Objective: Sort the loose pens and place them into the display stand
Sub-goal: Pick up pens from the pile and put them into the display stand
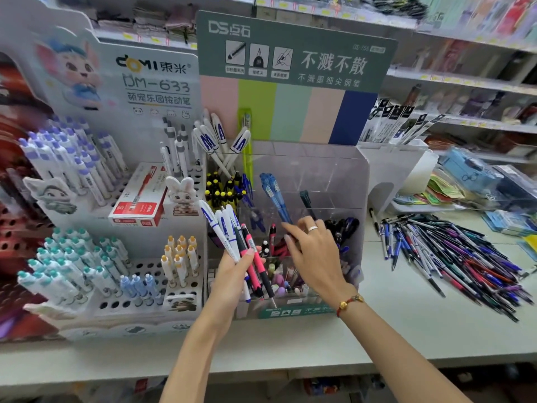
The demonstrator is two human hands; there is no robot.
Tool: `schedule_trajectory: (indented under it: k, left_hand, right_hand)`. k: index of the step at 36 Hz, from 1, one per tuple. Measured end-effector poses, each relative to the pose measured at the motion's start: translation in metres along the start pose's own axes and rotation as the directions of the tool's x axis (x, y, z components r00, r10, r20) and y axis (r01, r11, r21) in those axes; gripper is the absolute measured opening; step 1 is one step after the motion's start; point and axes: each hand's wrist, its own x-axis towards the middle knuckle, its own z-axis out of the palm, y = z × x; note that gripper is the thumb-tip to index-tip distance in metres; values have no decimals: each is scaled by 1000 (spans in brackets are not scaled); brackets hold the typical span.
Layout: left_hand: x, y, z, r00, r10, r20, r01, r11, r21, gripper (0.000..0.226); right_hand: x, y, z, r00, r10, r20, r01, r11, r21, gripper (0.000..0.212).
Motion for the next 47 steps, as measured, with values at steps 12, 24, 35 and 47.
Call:
schedule_trajectory:
  k: [12, 24, 35, 47]
  left_hand:
    - [1, 0, 13, 993, -11, 118, 9, 1000, 24, 21]
    - [2, -4, -8, 999, 43, -16, -42, 997, 64, 21]
    - [5, -8, -9, 1000, -11, -1, 11, 997, -73, 24]
    - [2, -9, 17, 996, 2, -91, -31, 948, -318, 22]
  right_hand:
    - [19, -16, -42, 812, 340, 474, -578, 365, 730, 19]
    - [5, 6, -22, 903, 430, 4, -341, 708, 618, 17]
    - [-7, 9, 0, 979, 176, 102, -193, 962, 193, 18]
    - [-32, -39, -44, 848, 65, 526, -448, 619, 645, 28]
